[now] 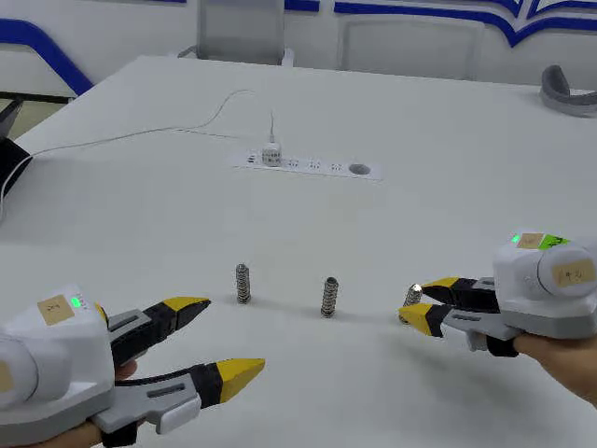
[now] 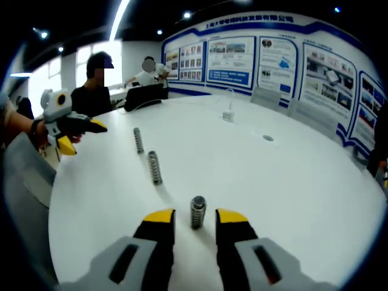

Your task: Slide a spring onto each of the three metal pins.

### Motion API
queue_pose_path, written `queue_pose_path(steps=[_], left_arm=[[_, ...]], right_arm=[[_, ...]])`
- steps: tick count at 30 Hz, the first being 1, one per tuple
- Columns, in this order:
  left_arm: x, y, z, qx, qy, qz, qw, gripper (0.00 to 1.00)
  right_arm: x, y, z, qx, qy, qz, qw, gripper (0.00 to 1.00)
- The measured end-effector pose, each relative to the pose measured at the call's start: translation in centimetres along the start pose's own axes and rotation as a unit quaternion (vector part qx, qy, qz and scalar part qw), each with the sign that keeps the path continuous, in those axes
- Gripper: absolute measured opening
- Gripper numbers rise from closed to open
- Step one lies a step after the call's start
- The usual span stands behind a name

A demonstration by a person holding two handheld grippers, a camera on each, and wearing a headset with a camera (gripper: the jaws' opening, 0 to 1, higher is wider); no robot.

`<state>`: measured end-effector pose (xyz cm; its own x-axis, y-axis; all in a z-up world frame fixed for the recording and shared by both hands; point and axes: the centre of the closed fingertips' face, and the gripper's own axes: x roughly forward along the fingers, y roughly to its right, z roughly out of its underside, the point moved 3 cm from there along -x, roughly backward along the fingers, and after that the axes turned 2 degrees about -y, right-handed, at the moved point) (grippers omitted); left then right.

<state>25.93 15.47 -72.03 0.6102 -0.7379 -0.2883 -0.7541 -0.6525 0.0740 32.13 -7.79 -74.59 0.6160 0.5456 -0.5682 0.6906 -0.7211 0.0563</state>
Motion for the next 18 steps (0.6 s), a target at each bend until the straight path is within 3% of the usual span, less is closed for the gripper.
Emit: queue_pose_path(steps=[18], left_arm=[[0.0, -0.4, -0.2, 0.003, 0.0, 0.0, 1.0, 0.6]], right_arm=[[-2.5, -0.2, 0.2, 0.004, 0.011, 0.005, 0.9999, 0.37]])
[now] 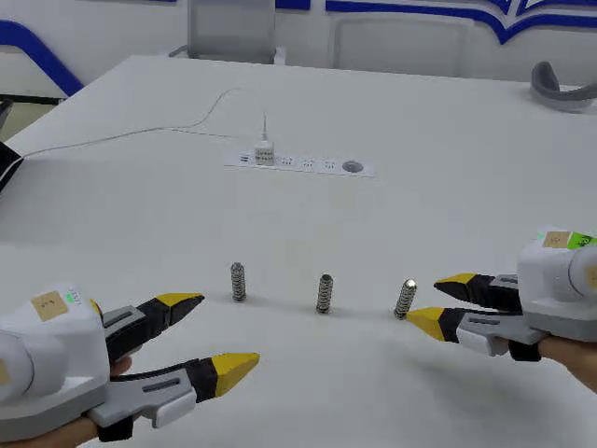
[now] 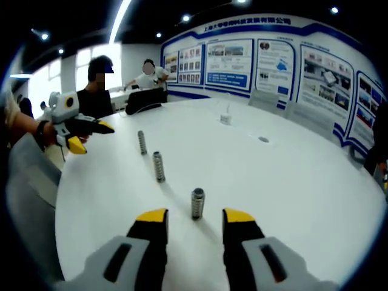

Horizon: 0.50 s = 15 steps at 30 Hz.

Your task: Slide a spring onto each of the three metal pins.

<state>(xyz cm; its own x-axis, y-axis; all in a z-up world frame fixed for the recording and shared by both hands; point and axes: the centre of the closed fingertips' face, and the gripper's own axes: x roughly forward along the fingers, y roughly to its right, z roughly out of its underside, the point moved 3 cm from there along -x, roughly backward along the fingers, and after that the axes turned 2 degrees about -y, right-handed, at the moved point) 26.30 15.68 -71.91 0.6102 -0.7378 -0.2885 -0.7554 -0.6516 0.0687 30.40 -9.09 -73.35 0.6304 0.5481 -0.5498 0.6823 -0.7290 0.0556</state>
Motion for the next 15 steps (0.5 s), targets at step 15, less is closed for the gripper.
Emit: queue_pose_path(steps=[15], left_arm=[[0.0, -0.6, -0.2, 0.002, 0.001, -0.002, 1.0, 0.63]], right_arm=[[-1.4, -0.6, -0.9, -0.004, 0.018, 0.005, 0.9998, 0.41]])
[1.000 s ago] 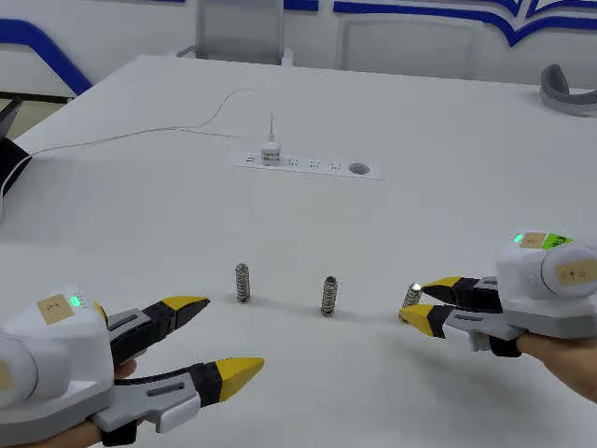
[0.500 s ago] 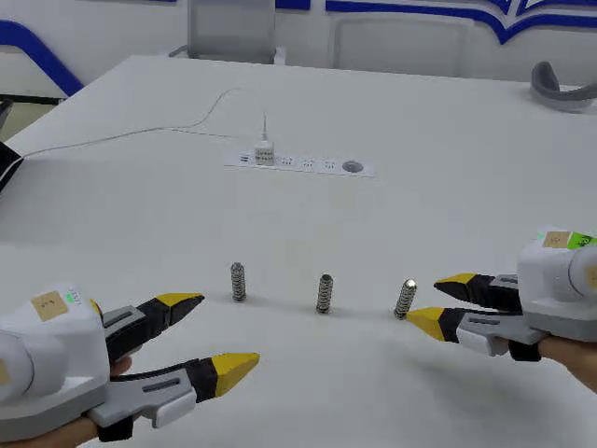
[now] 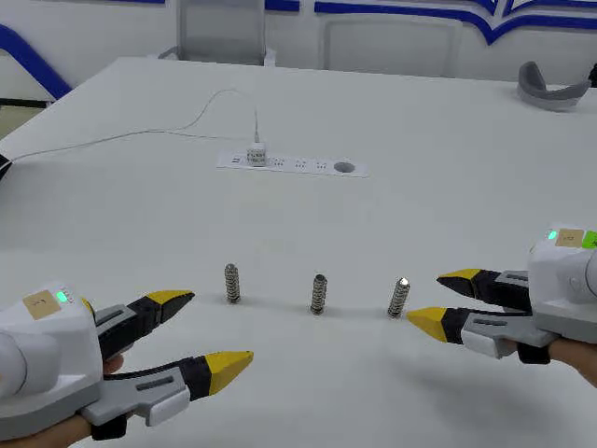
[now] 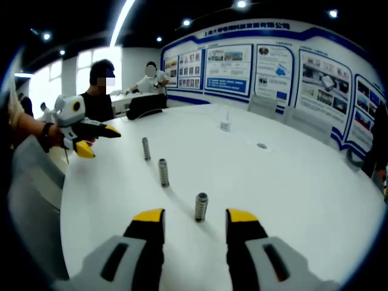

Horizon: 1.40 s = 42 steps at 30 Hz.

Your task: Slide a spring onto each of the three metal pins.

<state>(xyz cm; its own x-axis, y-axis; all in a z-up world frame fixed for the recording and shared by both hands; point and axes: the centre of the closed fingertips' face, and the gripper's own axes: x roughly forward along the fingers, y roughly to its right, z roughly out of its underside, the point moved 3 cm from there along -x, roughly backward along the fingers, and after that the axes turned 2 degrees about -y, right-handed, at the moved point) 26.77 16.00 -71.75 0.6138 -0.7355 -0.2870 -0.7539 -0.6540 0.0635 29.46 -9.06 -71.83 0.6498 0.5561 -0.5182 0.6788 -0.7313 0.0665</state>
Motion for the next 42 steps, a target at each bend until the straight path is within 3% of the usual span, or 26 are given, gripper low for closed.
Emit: queue_pose_path(steps=[20, 42], left_arm=[[-0.3, -1.2, 0.2, 0.005, -0.005, -0.008, 0.9999, 0.7], [-0.5, -1.2, 0.3, 0.015, -0.014, -0.012, 0.9997, 0.74]], right_arm=[[-1.3, -1.1, -1.1, -0.012, 0.024, -0.004, 0.9996, 0.45], [-1.7, -1.4, -1.3, -0.016, 0.039, -0.003, 0.9991, 0.5]])
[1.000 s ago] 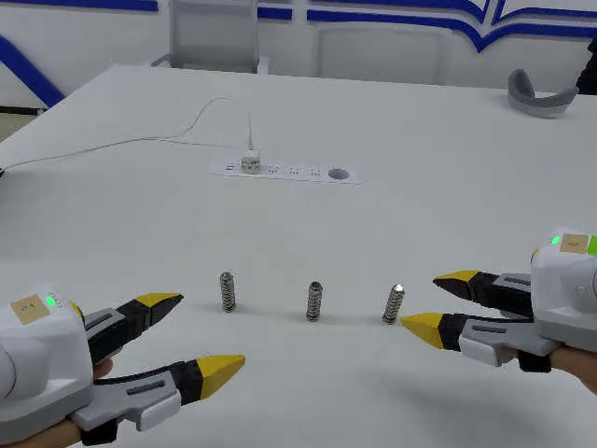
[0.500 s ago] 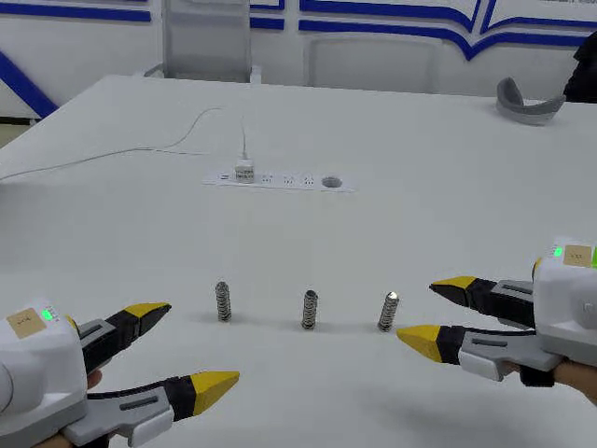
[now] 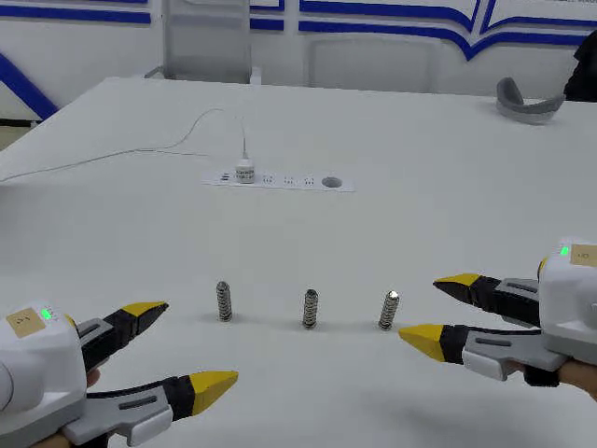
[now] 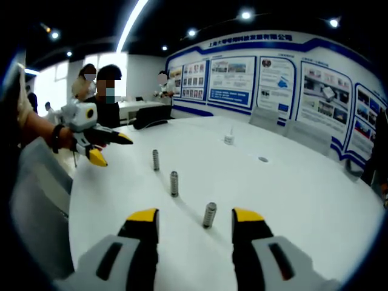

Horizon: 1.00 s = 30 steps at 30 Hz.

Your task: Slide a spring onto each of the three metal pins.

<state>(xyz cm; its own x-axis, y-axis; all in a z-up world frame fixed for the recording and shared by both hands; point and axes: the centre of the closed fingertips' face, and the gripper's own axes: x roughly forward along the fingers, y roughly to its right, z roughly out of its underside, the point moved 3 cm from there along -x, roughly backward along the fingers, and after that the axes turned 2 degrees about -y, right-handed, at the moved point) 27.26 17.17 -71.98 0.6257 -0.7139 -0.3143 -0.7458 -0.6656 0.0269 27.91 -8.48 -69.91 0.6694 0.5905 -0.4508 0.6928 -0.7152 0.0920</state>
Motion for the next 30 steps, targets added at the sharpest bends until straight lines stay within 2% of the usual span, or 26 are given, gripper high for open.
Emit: queue_pose_path(steps=[30], left_arm=[[-0.46, -0.31, -0.01, 0.002, 0.001, -0.016, 0.9999, 0.77]], right_arm=[[-0.29, -0.29, -0.08, -0.012, 0.01, -0.008, 0.9998, 0.56]])
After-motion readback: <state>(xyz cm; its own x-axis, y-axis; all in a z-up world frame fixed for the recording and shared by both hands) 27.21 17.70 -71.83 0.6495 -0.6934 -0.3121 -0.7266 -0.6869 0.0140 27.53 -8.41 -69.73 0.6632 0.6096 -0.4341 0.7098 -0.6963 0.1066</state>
